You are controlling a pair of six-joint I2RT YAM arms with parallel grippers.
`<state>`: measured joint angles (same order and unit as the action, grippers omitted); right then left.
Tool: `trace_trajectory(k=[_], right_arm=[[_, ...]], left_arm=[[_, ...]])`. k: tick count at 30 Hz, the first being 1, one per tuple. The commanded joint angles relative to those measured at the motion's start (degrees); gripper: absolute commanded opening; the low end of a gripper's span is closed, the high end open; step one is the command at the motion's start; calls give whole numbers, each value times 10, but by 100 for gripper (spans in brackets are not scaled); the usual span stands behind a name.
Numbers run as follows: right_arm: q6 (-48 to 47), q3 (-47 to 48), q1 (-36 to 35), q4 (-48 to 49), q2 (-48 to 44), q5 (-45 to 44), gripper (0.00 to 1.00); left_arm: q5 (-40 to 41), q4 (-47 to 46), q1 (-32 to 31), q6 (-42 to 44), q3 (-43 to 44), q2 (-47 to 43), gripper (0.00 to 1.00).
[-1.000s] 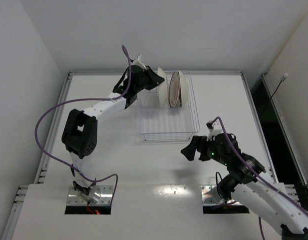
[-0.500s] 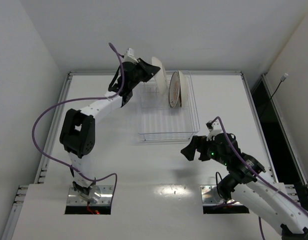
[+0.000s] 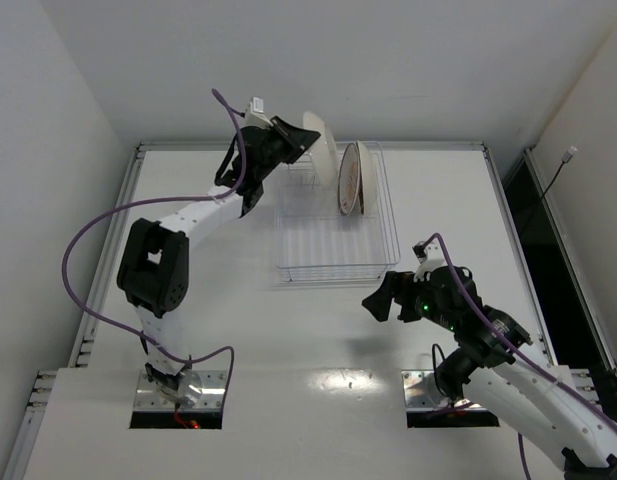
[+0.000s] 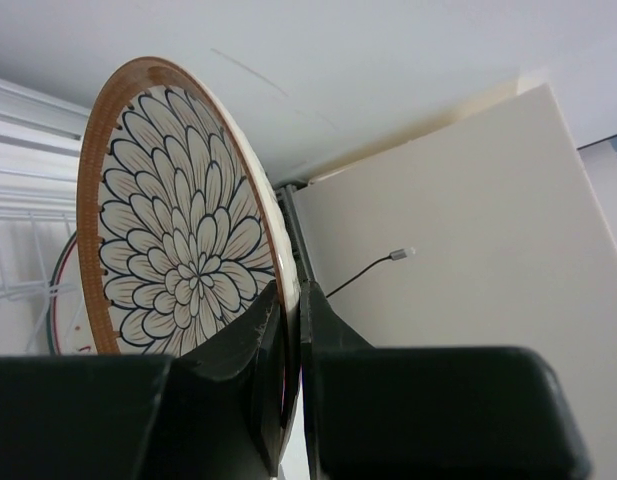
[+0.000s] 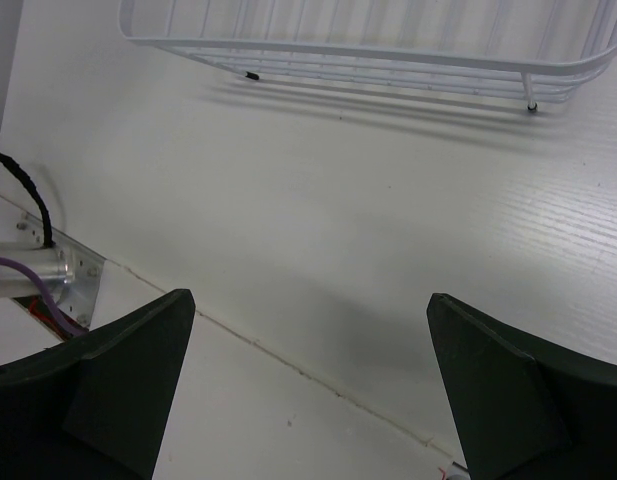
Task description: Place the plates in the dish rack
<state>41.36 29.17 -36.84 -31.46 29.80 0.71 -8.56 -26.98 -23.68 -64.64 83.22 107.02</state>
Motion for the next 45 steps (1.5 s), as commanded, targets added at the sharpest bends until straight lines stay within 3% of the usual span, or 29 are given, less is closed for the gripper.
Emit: trace_trajectory(k=[1, 18, 45], right_arm=[[-3, 5, 3, 31, 2, 9, 100], [-8, 5, 3, 31, 12, 9, 100], [-14, 5, 3, 36, 33, 19, 100]], left_arm=[[3, -100, 0, 9, 15, -74, 0], [3, -61, 0, 42, -34, -110, 0], [-37, 63, 15, 95, 2, -28, 0]])
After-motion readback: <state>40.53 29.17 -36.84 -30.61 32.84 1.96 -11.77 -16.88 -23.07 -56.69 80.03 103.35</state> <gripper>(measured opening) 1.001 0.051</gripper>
